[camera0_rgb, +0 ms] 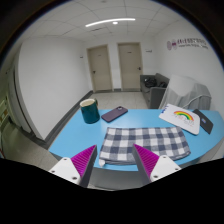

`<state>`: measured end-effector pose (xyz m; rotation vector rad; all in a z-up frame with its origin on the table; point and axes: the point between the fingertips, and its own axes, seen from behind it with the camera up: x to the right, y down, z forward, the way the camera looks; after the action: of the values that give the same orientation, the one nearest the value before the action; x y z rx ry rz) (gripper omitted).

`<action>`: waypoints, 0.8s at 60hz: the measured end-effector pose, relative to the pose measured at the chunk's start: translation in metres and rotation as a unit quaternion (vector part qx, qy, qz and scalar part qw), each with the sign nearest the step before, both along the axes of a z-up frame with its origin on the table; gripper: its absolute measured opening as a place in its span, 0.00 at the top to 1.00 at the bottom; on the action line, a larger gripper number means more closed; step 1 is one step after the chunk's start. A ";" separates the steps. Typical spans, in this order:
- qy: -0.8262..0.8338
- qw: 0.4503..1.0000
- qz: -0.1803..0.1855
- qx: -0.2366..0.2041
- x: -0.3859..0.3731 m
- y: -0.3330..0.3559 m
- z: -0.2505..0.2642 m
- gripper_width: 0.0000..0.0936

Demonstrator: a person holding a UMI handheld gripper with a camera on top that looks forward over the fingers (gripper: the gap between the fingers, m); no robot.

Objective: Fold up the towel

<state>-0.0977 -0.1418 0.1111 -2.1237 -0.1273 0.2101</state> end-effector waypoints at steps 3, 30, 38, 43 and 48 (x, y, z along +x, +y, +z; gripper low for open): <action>-0.015 1.000 0.003 0.005 -0.027 0.020 -0.010 0.23; -0.096 0.992 -0.055 -0.061 -0.042 0.095 -0.127 0.53; -0.124 0.991 -0.013 -0.048 -0.051 0.094 -0.126 0.69; -0.158 0.987 -0.015 -0.037 -0.041 0.096 -0.122 0.93; -0.197 0.980 0.003 -0.020 -0.043 0.097 -0.122 0.95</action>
<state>-0.1404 -0.0448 -0.0108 -2.1819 -0.3634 -0.2095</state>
